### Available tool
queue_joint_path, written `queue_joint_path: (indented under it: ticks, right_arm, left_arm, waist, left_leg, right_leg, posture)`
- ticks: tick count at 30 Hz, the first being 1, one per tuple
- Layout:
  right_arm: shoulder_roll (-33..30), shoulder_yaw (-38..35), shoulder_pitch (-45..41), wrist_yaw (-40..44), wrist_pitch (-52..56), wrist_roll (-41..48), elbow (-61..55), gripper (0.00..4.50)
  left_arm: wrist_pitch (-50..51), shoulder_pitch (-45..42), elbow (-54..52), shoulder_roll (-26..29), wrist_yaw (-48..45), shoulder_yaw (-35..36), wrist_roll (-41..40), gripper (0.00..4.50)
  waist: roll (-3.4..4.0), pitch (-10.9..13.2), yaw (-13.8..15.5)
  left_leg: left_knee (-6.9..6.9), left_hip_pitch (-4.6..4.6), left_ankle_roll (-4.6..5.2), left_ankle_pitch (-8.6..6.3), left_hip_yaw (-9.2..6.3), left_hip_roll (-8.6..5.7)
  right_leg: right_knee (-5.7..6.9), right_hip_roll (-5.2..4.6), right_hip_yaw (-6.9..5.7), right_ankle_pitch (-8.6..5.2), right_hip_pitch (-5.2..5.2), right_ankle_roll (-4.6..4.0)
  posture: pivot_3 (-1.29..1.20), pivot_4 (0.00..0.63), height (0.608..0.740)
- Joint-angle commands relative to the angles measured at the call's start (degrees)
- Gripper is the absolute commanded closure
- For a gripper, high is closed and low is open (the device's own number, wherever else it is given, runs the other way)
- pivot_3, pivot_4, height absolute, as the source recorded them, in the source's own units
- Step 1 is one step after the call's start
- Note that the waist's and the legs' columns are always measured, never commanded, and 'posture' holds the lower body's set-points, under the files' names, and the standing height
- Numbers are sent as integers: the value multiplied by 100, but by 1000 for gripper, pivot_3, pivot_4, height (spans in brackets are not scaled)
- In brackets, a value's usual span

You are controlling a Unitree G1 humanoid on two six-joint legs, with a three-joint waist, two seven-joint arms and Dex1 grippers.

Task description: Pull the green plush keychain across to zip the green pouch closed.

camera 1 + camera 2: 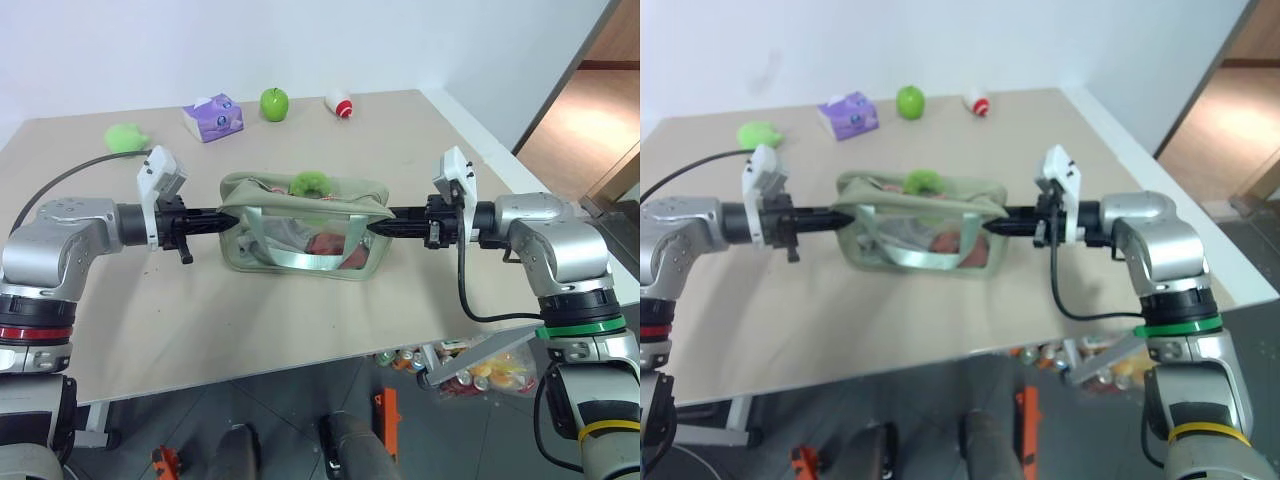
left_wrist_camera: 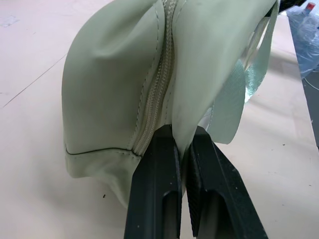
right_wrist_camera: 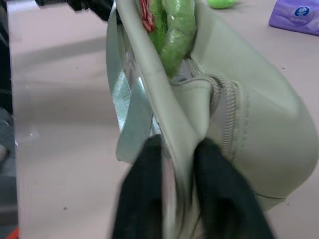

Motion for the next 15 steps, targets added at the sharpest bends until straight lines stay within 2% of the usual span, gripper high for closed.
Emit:
queue_joint_path:
  ticks: [1, 3, 4, 5, 7, 9, 12, 15]
  right_arm:
    - [-170, -266, -126, 104, -1, 173, -183, 2205]
    - [-231, -346, -151, 112, 69, 254, -145, 1510]
    - [-319, -490, -155, 223, 119, 421, -183, 1347]
    - [-402, -693, -230, 322, 243, 649, -172, 668]
    - [-508, -1168, -463, 455, 458, 1150, -95, 193]
    - [-544, -1507, -737, 438, 675, 1528, 54, 193]
    - [-504, -1608, -1187, 201, 522, 1440, 428, 193]
    - [-291, -1236, -1553, -125, 215, 961, 604, 193]
  left_arm:
    - [-19, -81, -168, 60, 45, 160, -52, 4500]
    - [-11, -57, -192, 54, 55, 158, -61, 4500]
    - [-6, -34, -212, 51, 60, 163, -71, 4500]
    - [-5, -21, -220, 49, 60, 164, -77, 4500]
    - [-3, -7, -232, 48, 66, 168, -88, 4500]
    - [-4, -11, -226, 51, 73, 167, -98, 4500]
    - [-15, 1, -239, 60, 84, 175, -126, 4500]
    - [-37, 0, -225, 49, 103, 177, -129, 4500]
  waist:
    - [0, 0, 0]
    - [0, 0, 0]
    - [0, 0, 0]
    - [0, 0, 0]
    - [2, 3, 1]
    - [3, 4, -1]
    - [2, 3, -3]
    - [0, 2, -14]
  left_leg:
    - [0, 0, 0, 0, 0, 0]
    - [0, 0, 0, 0, 0, 0]
    - [0, 0, 0, 0, 0, 0]
    - [0, 0, 0, 0, 0, 0]
    - [0, -1, 0, 0, 0, 0]
    - [0, -5, 0, 0, 4, -1]
    - [-1, 1, 0, 0, 4, 0]
    - [-1, 3, 0, 0, 2, 0]
  right_leg:
    - [0, 0, 0, 0, 0, 0]
    - [0, 0, 0, 0, 0, -1]
    - [0, 0, 0, -1, 0, -1]
    - [0, 0, 0, -1, 0, -1]
    - [0, 0, -1, -1, 1, -1]
    - [0, -1, 5, 0, -6, 0]
    - [1, 1, 6, 0, -5, -1]
    - [1, 3, 6, -3, -4, -6]
  posture:
    - [0, 150, 740]
    - [0, 150, 740]
    - [0, 150, 740]
    - [0, 150, 740]
    - [0, 150, 740]
    - [0, 150, 740]
    - [0, 150, 740]
    - [0, 150, 740]
